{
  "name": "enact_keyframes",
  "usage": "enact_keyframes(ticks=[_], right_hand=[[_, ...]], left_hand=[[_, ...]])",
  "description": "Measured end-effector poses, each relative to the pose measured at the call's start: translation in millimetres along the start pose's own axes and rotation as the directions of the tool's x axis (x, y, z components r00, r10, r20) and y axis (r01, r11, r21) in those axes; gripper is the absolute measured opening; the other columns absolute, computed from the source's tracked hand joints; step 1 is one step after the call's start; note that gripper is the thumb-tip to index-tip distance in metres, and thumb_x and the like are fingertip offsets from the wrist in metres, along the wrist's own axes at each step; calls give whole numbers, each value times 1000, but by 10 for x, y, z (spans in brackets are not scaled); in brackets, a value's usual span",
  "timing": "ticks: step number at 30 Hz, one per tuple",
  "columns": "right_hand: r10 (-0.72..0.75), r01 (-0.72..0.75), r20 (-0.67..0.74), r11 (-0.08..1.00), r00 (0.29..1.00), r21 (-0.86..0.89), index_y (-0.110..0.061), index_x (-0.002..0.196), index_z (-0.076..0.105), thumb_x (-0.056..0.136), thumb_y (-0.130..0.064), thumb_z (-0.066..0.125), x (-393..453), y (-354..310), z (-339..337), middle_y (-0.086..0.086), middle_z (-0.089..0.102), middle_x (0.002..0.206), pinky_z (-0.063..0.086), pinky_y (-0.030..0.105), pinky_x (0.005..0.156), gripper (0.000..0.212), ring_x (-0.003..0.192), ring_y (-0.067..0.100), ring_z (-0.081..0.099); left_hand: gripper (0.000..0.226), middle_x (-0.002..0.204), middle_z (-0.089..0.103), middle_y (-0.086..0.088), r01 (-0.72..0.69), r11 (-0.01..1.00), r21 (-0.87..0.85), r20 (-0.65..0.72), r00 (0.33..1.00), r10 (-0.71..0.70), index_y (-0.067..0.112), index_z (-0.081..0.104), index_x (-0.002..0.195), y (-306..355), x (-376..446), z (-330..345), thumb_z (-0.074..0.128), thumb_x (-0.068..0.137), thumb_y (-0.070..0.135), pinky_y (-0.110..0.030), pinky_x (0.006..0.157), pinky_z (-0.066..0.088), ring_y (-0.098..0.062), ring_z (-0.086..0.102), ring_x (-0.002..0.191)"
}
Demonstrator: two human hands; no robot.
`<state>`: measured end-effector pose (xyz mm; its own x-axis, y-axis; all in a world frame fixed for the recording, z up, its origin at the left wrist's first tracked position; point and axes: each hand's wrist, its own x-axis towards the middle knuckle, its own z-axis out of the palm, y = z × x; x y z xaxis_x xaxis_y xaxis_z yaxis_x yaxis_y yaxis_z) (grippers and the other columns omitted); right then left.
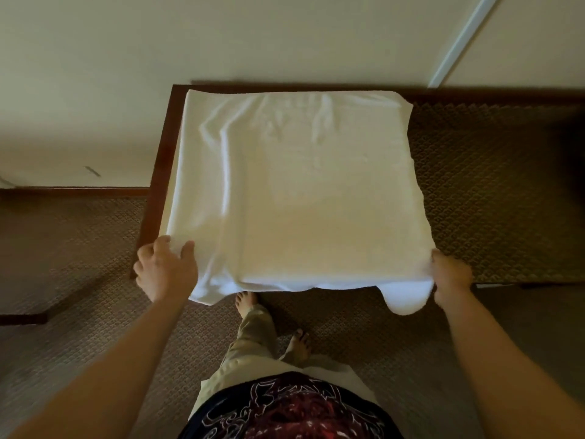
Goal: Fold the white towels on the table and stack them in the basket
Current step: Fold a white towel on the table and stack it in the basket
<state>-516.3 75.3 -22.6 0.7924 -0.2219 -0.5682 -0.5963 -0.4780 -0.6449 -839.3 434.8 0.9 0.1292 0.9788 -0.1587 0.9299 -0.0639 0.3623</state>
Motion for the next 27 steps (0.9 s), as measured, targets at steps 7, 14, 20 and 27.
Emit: enact_keyframes(ticks=[7,14,20,27], right_hand=[[7,-8,45,1000,999,28,-15,97,71,93,-24,68,261,50,-98,6,68,99,57,40,84,11,82,19,64],[109,-117,46,962,993,245,-13,97,69,92,-31,74,222,79,-245,7,68,109,46,37,74,19,98,25,62],[58,-200,442,938,895,283,-21,130,68,102,-45,54,280,87,-227,7,73,123,49,52,104,39,116,29,66],[22,-95,246,953,969,287,-12,124,69,80,-28,81,447,187,-239,11,73,121,56,51,94,48,110,30,69]], left_hand=[[21,117,63,-22,73,993,-90,75,995,-66,10,64,111,0,321,37,55,102,26,-56,95,50,-44,56,112],[29,125,56,-25,1,990,-138,74,997,9,6,56,125,-64,330,-62,62,100,21,-53,98,41,-41,49,117],[46,138,47,-23,41,999,-30,88,995,-38,14,51,137,41,240,12,56,100,40,-59,102,42,-47,49,121],[47,148,40,-19,94,996,-10,-63,994,-94,14,46,142,203,9,211,50,100,35,-56,109,28,-45,39,128]])
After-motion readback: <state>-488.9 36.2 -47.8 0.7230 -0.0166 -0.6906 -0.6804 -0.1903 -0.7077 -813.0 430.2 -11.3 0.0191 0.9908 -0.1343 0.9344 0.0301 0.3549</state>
